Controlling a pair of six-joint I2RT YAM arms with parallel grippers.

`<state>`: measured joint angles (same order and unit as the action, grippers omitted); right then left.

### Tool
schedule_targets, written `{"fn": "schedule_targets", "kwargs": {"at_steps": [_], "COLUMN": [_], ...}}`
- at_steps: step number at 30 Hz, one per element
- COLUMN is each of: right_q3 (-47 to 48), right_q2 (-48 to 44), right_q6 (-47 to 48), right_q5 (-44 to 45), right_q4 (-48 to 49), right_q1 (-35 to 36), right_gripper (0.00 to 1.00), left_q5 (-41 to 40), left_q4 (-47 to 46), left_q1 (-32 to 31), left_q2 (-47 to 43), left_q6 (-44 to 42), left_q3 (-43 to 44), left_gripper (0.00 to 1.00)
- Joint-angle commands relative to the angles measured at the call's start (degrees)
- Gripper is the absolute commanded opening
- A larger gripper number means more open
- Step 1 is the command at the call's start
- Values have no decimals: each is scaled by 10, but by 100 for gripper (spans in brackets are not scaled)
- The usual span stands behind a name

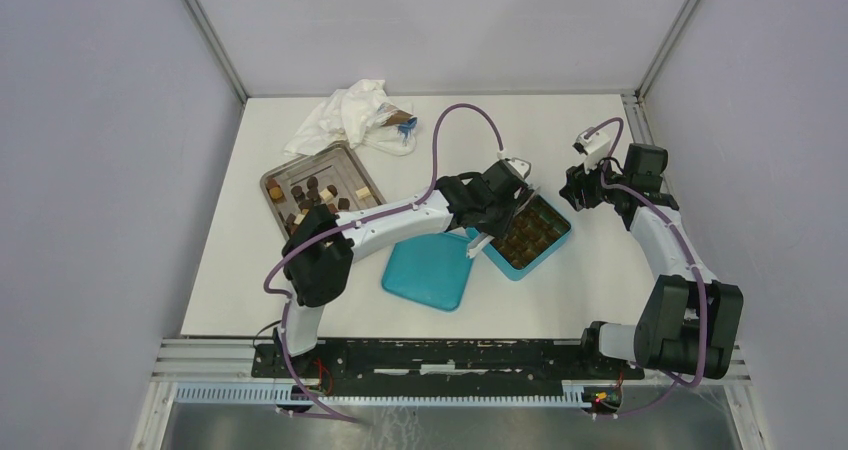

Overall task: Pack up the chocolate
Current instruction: Place the fake chocolate in the packing box, then pick up the fake chocolate from the plate.

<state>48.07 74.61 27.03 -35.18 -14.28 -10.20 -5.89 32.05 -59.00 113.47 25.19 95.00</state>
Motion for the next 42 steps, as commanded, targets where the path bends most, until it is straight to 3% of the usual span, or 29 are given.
{"fn": "schedule_targets", "kwargs": {"at_steps": [1, 8, 15, 23, 30, 33, 42], "right_q3": [-3, -3, -3, -6, -16, -17, -25], "right_q2": [-8, -7, -10, -13, -20, -24, -39], "right_q6": [-2, -2, -1, 3, 1, -4, -24], "right_q5": [-15, -16, -23, -58, -101, -108, -105], "right_q4": [16, 15, 14, 12, 19, 18, 28], "right_q1": [-2, -2, -2, -2, 0, 4, 41], "right_gripper": [55, 55, 55, 55, 55, 55, 55], "left_q5": [-9, -7, -13, -41, -126, -135, -74], "left_q4": [-4, -4, -21, -56, 1, 28, 99], "left_q1": [-4, -4, -4, -4, 12, 48, 256], "left_q2": [-11, -17, -50, -164, -288, -341, -439], "left_q6": [-22, -21, -13, 7, 9, 3, -48], "left_q3": [28, 28, 9, -97, -200, -250, -322], "left_gripper": [39, 43, 39, 34, 34, 34, 36]}}
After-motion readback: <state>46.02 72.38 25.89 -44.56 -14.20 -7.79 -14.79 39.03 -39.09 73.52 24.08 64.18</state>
